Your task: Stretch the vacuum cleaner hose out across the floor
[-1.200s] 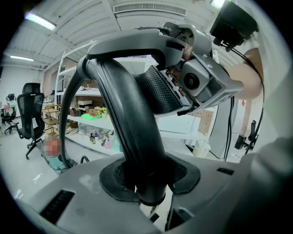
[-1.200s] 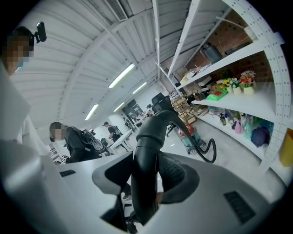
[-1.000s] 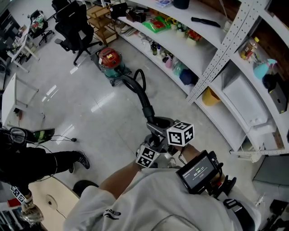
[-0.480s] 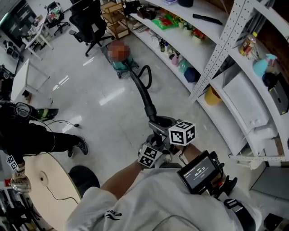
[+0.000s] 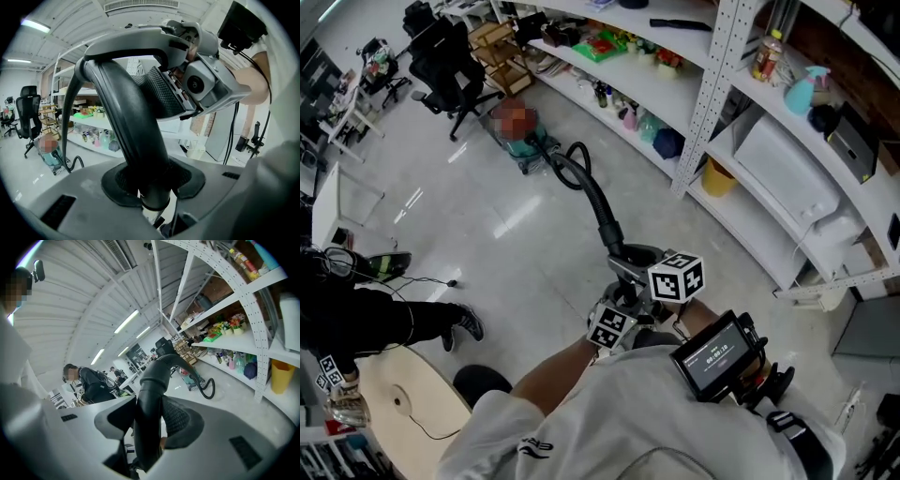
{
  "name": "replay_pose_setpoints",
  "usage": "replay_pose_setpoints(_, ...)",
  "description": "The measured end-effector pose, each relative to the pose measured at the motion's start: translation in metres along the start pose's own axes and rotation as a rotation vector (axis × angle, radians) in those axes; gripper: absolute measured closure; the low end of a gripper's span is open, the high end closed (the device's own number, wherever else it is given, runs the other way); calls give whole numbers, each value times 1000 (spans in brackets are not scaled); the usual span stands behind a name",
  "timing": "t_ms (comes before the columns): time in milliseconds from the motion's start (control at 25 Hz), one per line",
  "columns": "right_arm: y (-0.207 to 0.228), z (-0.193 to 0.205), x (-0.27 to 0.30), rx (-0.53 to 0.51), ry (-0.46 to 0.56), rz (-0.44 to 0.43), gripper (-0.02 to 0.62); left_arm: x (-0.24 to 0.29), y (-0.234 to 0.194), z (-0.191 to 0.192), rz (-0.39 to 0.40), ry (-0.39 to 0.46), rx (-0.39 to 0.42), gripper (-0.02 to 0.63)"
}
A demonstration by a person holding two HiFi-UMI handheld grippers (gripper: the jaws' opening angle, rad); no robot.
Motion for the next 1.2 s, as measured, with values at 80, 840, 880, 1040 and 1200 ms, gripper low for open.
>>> replay_pose_setpoints(80, -9, 9, -5, 9, 10, 34, 420, -9, 8, 9, 30, -8, 16, 483)
replay_pose_setpoints(840, -76, 74, -66, 22, 35, 195, 423, -52, 100, 75, 218, -42, 85, 483)
replay_pose_setpoints(880, -78, 75, -70, 14, 31, 196, 425, -51, 104, 75, 219, -41, 85, 483)
replay_pose_setpoints(1040, -85, 84, -81, -12, 17, 194, 425, -49, 123, 80, 228, -49, 81, 483)
replay_pose_setpoints(1200, -86, 98, -102, -25, 13, 188, 425, -40, 148, 88, 230, -55, 75, 483)
Point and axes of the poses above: the fingertips, and each gripper's own axes: x forward along the fingers, y to its right, z out of its underside, the point moved 1 cm from there along -x, backward along the fingers, and after that the axes turned 9 degrees about -x, right-handed, at the moved point
